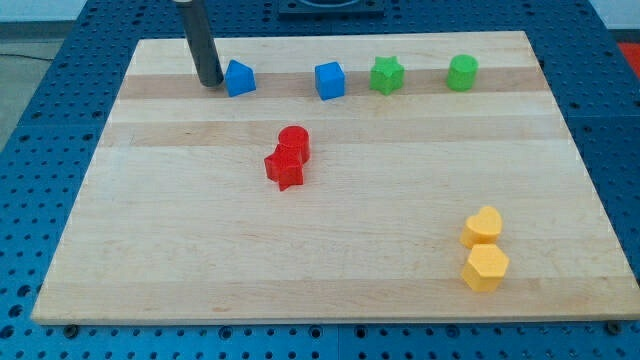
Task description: Place the red circle to the right of the red star
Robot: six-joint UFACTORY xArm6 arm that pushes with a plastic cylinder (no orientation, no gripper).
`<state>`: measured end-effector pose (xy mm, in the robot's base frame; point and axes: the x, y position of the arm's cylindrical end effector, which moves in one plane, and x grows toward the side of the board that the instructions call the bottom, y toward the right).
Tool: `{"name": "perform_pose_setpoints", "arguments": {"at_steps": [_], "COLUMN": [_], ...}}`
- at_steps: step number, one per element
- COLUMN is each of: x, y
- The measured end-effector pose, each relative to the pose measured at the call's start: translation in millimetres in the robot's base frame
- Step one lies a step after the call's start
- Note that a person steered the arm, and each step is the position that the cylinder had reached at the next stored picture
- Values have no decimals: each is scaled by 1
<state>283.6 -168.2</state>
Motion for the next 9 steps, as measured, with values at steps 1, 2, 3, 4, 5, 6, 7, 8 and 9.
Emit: {"name": "perform_pose_setpoints", "arguments": {"at_steps": [1,2,3,4,5,6,7,8,9], "x": [0,1,3,10,10,12,57,95,104], "y": [21,46,15,-31,-39,-39,-39,-33,7]}}
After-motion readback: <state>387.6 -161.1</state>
